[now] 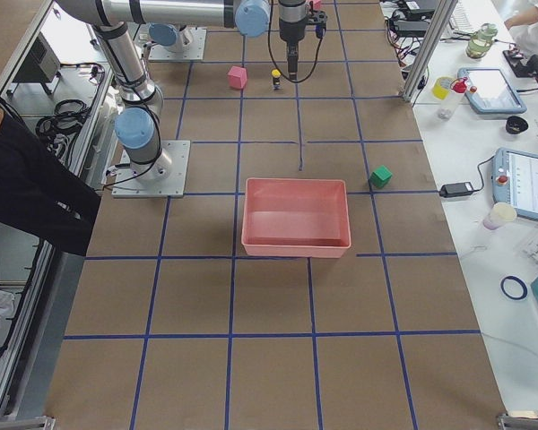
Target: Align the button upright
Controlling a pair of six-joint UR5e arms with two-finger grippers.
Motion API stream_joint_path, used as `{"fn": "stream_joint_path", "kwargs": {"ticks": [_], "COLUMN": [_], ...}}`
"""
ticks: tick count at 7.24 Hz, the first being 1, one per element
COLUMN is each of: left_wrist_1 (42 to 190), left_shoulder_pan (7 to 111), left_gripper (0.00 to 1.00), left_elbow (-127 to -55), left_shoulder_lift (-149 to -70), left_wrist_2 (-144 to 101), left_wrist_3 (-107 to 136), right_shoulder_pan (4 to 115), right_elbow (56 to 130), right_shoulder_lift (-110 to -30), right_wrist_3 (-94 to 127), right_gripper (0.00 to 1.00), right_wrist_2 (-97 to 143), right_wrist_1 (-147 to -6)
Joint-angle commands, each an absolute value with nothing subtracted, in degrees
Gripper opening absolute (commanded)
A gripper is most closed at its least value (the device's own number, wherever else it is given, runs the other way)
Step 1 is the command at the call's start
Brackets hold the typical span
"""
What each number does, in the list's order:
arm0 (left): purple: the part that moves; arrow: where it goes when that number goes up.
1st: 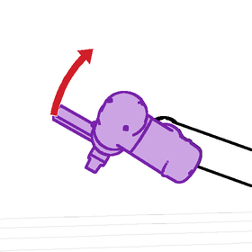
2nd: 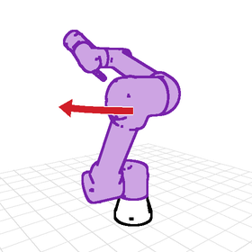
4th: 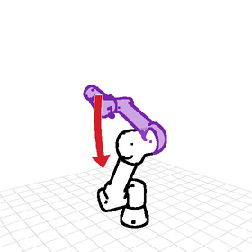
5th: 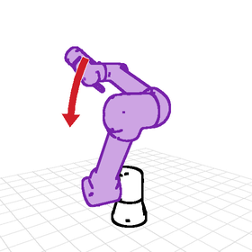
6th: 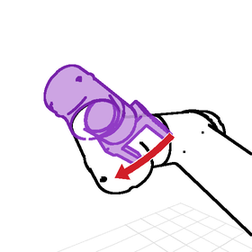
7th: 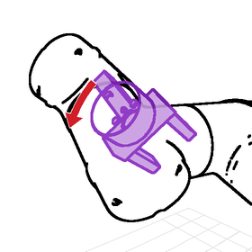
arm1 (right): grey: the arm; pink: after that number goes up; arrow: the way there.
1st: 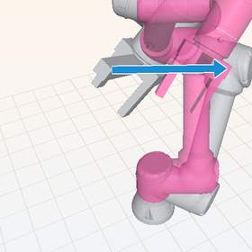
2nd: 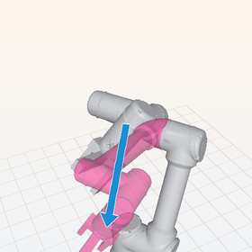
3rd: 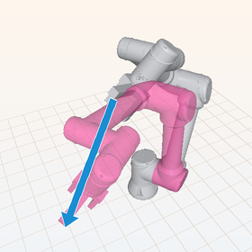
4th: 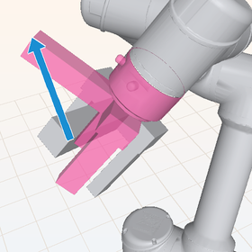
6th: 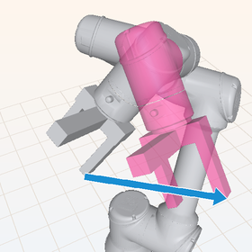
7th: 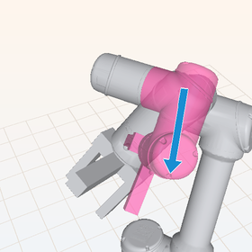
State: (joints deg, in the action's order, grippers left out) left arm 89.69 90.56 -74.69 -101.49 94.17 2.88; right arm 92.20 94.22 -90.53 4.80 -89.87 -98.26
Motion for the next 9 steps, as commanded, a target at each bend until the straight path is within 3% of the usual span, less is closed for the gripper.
{"fn": "stream_joint_path", "kwargs": {"ticks": [1, 4, 9], "left_wrist_1": [86.9, 80.6, 86.7], "left_shoulder_pan": [88.4, 85.5, 85.4], "left_gripper": [1.00, 1.00, 1.00], "left_elbow": [-80.7, -91.6, -89.0], "left_shoulder_lift": [-95.8, -91.5, -89.6], "left_wrist_2": [92.5, 88.0, 89.0], "left_wrist_3": [-0.8, -1.9, -1.7], "right_shoulder_pan": [92.2, 92.2, 92.2], "right_elbow": [94.2, 93.1, 93.8], "right_shoulder_lift": [-90.7, -90.4, -90.6], "right_wrist_3": [4.7, 4.5, 3.8], "right_gripper": [1.00, 1.00, 1.00], "right_wrist_2": [-90.2, -90.2, -89.5], "right_wrist_1": [-98.3, -96.6, -96.7]}}
